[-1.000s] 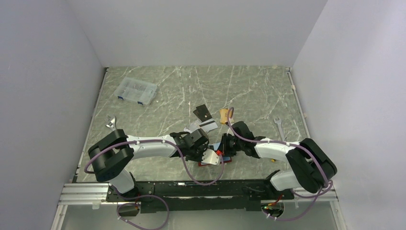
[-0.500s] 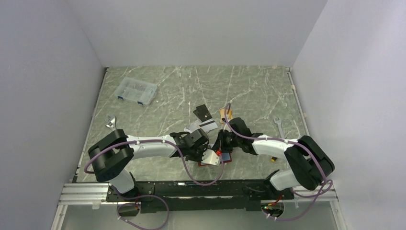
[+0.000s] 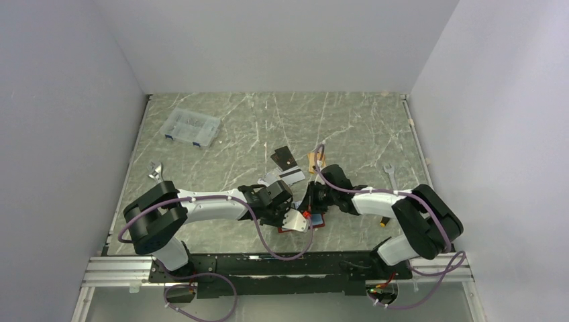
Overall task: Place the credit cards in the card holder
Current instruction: Insert the credit card into the card holder.
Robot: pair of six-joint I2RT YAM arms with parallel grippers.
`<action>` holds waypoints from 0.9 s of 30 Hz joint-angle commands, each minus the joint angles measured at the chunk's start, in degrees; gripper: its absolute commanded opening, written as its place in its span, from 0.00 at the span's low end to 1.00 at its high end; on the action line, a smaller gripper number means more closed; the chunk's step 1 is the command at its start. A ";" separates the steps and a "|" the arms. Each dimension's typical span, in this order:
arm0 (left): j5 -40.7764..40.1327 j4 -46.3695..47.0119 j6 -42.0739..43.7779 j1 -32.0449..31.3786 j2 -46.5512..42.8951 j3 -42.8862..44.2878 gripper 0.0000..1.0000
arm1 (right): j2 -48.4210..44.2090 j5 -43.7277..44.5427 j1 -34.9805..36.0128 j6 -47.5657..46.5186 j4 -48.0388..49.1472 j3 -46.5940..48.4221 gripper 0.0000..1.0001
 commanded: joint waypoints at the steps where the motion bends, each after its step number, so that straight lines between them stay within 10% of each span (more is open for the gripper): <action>1: -0.07 -2.39 0.35 0.30 1.57 -1.49 0.21 | 1.47 -0.19 2.44 1.30 4.03 -0.24 0.00; 13: -0.47 -3.77 -0.22 0.58 0.81 0.08 0.28 | -6.58 0.94 -1.68 -1.02 -3.83 0.56 0.05; 15: -0.96 -4.98 -0.39 0.89 0.13 0.70 0.93 | -8.71 0.80 -5.27 -2.94 -7.72 1.95 0.15; 16: -1.42 -5.74 -0.43 0.99 -0.16 1.18 0.99 | -9.59 0.24 -7.48 -3.90 -9.11 2.86 0.17; 27: -8.03 -20.06 -1.49 3.25 -5.04 15.92 0.99 | -10.81 1.80 -21.36 -7.45 -13.89 11.28 0.49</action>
